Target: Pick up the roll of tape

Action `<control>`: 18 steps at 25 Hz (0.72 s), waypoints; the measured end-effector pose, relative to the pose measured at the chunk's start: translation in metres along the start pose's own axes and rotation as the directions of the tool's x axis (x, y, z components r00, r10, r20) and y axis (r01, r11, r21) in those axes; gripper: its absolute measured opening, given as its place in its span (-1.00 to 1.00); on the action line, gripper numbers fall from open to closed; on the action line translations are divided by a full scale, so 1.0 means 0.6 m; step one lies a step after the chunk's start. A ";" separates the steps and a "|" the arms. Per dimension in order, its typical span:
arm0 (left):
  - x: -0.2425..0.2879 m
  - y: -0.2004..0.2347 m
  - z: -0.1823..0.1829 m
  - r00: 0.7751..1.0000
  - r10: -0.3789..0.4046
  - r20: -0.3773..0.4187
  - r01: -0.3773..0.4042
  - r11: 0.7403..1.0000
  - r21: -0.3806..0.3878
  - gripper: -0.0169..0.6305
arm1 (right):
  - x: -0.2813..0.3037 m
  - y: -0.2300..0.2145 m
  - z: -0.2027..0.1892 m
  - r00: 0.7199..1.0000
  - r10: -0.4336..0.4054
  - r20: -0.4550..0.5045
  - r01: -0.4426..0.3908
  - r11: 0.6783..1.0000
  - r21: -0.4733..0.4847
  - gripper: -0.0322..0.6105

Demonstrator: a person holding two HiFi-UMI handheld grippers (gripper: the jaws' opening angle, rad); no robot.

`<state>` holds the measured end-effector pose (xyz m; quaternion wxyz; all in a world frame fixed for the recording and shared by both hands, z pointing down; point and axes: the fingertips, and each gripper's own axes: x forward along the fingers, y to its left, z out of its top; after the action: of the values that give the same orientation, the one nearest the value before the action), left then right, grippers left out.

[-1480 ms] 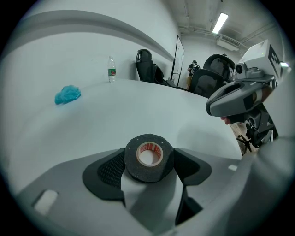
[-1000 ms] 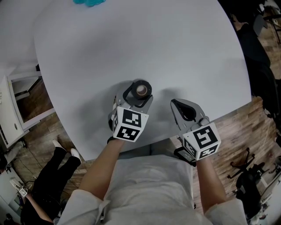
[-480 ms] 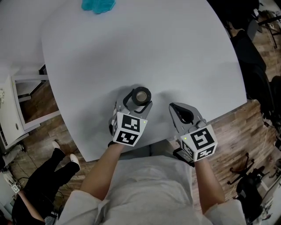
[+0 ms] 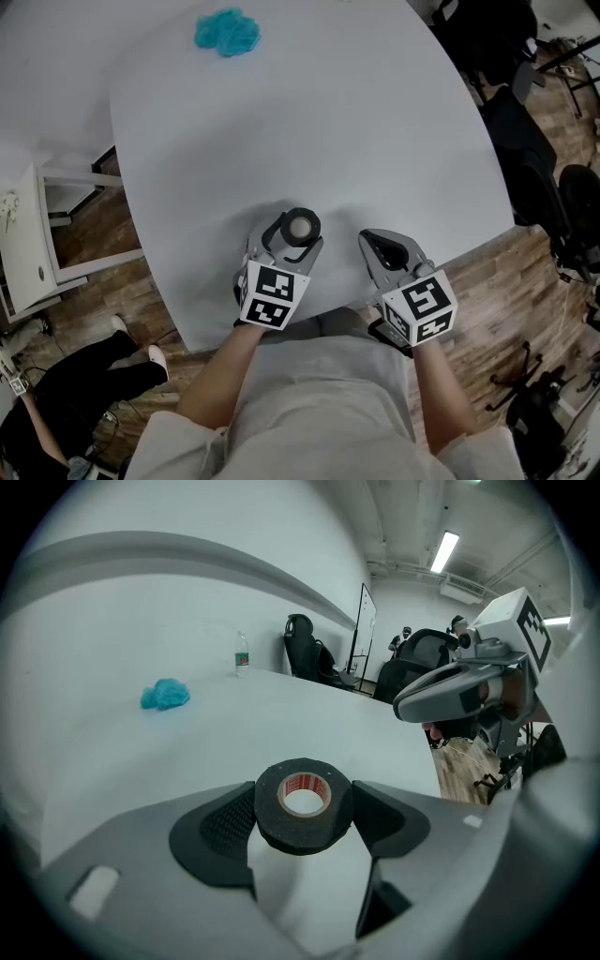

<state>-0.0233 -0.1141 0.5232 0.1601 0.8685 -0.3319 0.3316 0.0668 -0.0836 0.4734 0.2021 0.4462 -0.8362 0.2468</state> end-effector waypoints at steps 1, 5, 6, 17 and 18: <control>-0.007 -0.002 0.002 1.000 -0.003 0.008 0.003 1.000 -0.001 0.11 | -0.002 0.004 0.002 1.000 -0.001 0.000 0.001 1.000 -0.004 -0.88; -0.036 -0.009 0.014 0.999 0.001 0.037 -0.001 1.000 0.006 0.11 | -0.014 0.015 0.008 1.000 -0.005 0.005 0.005 1.000 -0.021 -0.88; -0.044 -0.011 0.016 0.999 0.001 0.045 -0.002 1.000 0.007 0.11 | -0.018 0.018 0.009 1.000 -0.006 0.008 0.006 1.000 -0.022 -0.88; -0.114 -0.012 0.056 0.992 0.018 0.125 -0.018 1.000 0.000 0.11 | -0.054 0.036 0.026 0.999 -0.021 0.034 0.022 0.999 -0.033 -0.88; -0.118 -0.013 0.058 0.991 0.019 0.129 -0.019 1.000 0.002 0.11 | -0.057 0.037 0.027 0.999 -0.023 0.036 0.024 0.999 -0.036 -0.88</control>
<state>-0.0413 -0.0921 0.4490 0.1336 0.8852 -0.3493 0.2767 0.0636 -0.0605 0.4364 0.1980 0.4566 -0.8387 0.2212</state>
